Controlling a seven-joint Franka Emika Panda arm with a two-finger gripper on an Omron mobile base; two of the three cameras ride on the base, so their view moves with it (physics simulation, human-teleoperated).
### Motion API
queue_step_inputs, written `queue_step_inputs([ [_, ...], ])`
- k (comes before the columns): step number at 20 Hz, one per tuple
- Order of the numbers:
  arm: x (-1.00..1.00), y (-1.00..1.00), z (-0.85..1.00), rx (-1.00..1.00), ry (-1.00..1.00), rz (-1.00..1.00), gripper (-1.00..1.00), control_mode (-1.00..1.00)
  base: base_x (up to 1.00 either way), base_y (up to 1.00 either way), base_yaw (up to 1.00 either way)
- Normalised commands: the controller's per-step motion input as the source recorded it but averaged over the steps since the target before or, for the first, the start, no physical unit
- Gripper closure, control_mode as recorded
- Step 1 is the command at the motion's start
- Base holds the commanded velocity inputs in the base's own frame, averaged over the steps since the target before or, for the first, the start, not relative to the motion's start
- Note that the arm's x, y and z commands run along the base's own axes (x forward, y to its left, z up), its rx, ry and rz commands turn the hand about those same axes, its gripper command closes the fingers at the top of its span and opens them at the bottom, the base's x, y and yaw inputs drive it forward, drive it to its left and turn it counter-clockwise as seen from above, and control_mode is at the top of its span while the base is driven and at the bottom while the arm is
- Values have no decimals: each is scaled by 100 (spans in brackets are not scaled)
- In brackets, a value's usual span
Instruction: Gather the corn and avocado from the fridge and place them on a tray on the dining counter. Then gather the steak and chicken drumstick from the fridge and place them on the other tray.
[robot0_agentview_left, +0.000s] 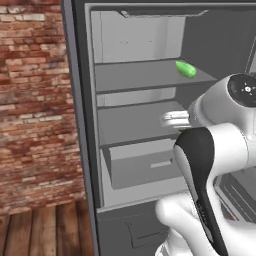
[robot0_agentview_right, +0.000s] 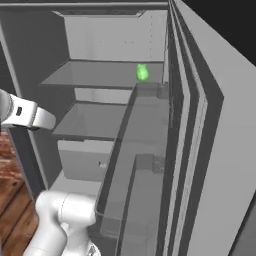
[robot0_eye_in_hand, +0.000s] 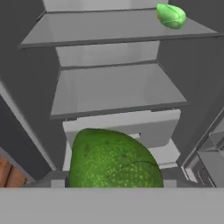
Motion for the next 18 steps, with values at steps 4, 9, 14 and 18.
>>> queue_step_inputs([
  [4,0,0,0,0,0,0,100,100,-52,72,0],
  [9,0,0,0,0,0,0,100,100,-35,96,0],
  [14,0,0,0,0,0,0,100,100,-21,100,-2],
  [18,0,0,0,0,0,0,100,100,-18,94,-12],
])
